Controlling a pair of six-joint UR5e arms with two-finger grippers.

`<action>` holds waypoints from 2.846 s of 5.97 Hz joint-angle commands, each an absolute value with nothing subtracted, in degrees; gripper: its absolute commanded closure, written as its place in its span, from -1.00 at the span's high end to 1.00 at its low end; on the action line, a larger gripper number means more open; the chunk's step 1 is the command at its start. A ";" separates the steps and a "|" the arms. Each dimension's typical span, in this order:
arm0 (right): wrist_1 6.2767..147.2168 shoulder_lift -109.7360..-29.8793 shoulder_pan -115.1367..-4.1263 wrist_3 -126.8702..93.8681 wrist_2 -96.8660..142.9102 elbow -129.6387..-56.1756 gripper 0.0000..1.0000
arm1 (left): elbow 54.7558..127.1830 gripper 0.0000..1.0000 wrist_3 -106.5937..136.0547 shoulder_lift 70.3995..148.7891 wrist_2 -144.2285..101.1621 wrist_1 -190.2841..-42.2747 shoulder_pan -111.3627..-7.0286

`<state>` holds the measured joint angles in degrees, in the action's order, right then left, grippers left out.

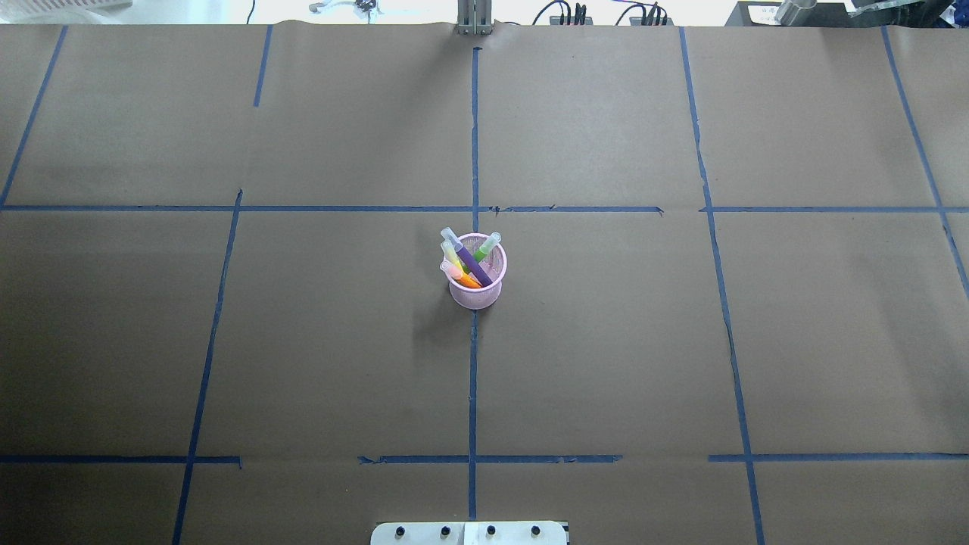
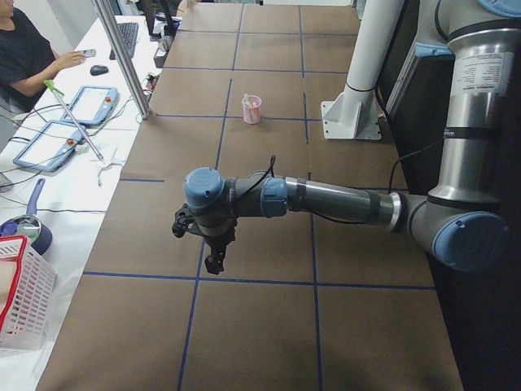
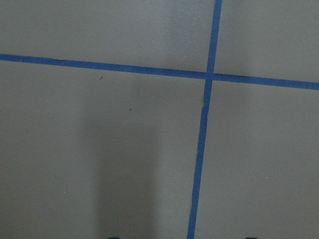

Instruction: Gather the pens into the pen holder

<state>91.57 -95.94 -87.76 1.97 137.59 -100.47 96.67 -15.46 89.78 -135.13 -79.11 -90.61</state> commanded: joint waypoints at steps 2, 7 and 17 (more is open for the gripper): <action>91.93 -95.19 -87.98 2.02 137.20 -100.11 1.00 | 95.89 1.00 -14.24 88.68 -135.35 -79.45 -90.79; 92.90 -96.42 -87.98 2.37 137.63 -100.81 1.00 | 101.74 1.00 -14.33 85.54 -135.26 -79.36 -90.97; 92.20 -95.27 -87.28 2.29 136.58 -100.55 1.00 | 101.78 1.00 -14.77 85.52 -132.36 -80.68 -90.88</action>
